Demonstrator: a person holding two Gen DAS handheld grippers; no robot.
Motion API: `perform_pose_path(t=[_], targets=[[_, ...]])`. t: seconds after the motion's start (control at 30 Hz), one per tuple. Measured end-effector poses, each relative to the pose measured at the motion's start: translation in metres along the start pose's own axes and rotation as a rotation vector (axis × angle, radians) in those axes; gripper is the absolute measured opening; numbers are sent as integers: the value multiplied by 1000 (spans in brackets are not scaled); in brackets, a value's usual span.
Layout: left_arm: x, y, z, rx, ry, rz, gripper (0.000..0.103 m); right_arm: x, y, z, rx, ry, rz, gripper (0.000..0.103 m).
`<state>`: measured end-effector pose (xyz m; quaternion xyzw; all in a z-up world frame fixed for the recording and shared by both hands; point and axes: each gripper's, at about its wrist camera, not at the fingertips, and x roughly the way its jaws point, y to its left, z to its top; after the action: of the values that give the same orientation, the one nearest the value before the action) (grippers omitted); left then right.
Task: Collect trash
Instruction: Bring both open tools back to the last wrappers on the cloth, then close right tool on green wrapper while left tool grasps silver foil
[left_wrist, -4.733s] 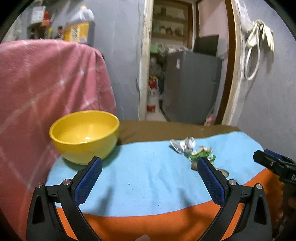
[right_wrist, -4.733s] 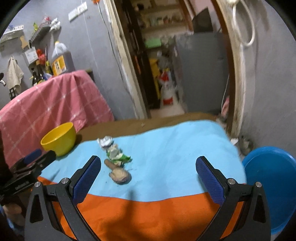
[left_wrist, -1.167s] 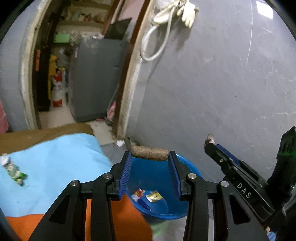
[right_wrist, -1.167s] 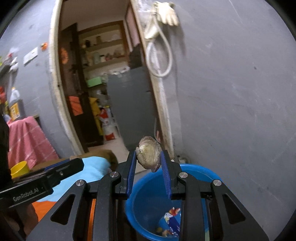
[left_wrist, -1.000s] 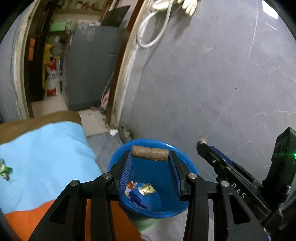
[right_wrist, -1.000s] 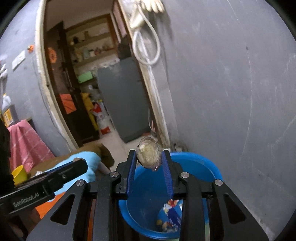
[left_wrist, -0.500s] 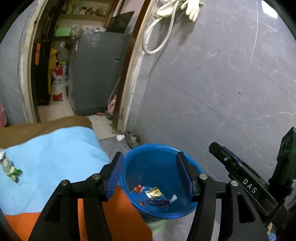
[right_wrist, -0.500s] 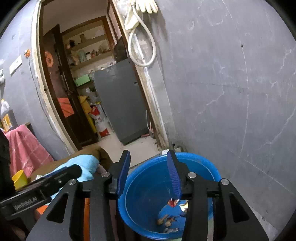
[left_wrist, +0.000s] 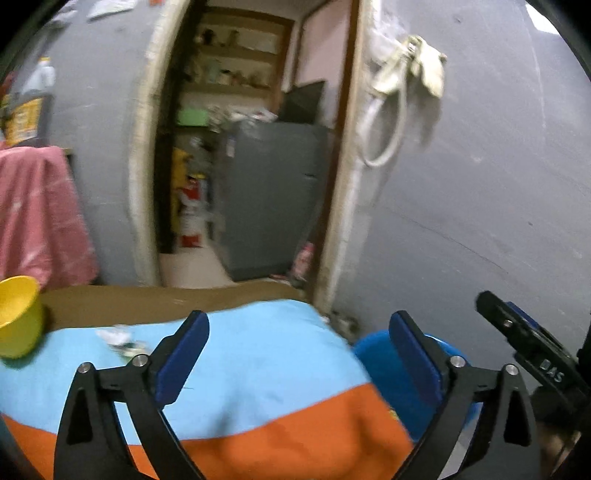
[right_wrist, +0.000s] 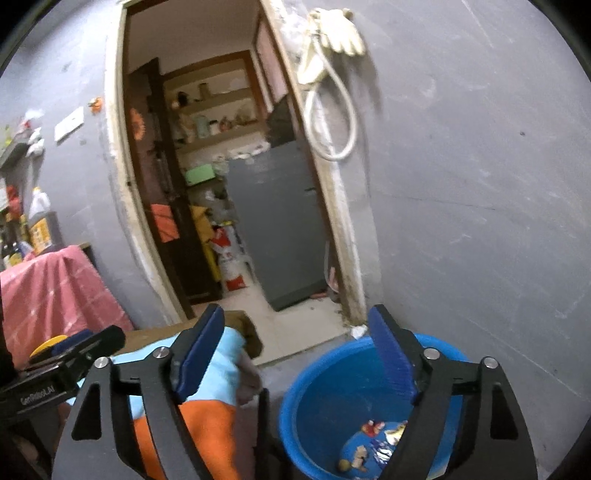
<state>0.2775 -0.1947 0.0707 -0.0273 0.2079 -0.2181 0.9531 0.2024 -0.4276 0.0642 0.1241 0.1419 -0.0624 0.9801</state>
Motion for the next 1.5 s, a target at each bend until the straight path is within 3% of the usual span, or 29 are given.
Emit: perform_pose_path(t=[0.13, 0.6, 0.8, 1.23, 1.47, 1.5], targets=[[-21, 34, -1, -31, -32, 67, 97, 0, 25, -1, -36, -34, 58, 103], [-83, 137, -17, -58, -123, 320, 98, 6, 124, -13, -169, -125, 259, 103], [-90, 163, -26, -62, -136, 371, 98, 25, 164, -26, -250, -82, 313, 103], [-70, 193, -32, -60, -106, 371, 98, 65, 203, -44, -388, 76, 372, 103], [-43, 197, -31, -57, -6, 320, 98, 91, 216, -56, -447, 252, 396, 103], [-38, 197, -31, -54, 18, 308, 98, 94, 217, -58, -453, 273, 398, 99]])
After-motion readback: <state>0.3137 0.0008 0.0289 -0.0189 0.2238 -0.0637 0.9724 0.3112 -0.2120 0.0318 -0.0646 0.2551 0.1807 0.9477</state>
